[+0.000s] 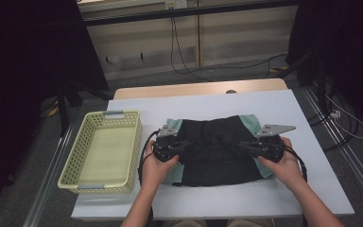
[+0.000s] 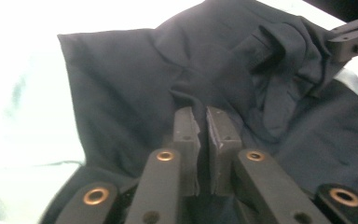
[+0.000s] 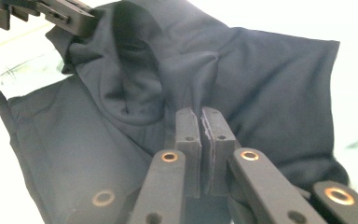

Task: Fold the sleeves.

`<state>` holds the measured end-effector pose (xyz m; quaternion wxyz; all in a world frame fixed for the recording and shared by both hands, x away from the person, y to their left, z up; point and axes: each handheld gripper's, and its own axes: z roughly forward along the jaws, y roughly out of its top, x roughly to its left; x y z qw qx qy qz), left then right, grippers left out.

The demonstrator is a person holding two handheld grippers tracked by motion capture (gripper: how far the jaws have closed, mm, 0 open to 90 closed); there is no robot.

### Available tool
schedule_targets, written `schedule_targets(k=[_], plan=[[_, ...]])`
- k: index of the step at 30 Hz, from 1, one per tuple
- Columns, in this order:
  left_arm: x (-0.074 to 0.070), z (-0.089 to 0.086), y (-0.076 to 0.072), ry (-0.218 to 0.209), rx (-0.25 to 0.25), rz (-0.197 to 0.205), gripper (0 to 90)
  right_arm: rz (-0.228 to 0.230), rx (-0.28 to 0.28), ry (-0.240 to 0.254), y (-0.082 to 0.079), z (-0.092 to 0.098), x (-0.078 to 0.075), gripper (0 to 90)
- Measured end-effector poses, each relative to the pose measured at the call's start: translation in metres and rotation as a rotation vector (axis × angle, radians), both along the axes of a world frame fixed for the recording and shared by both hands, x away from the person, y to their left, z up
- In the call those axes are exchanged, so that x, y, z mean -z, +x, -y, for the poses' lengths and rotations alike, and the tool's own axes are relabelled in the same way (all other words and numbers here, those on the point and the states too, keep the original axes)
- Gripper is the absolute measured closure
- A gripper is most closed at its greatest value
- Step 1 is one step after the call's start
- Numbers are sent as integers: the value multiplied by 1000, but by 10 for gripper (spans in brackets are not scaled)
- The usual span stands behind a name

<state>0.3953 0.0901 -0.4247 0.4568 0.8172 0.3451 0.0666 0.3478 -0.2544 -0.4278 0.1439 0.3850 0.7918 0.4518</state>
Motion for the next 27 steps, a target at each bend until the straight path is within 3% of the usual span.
schedule_targets(k=[14,20,27], plan=[[2,-4,-22,33,40,-16,868,-20,-22,-25,-22,19,11,875],[6,-3,-33,64,56,-14,862,-14,-35,-52,-31,14,15,867],[9,-8,-36,90,55,-18,865,-34,-41,-80,-31,19,22,879]])
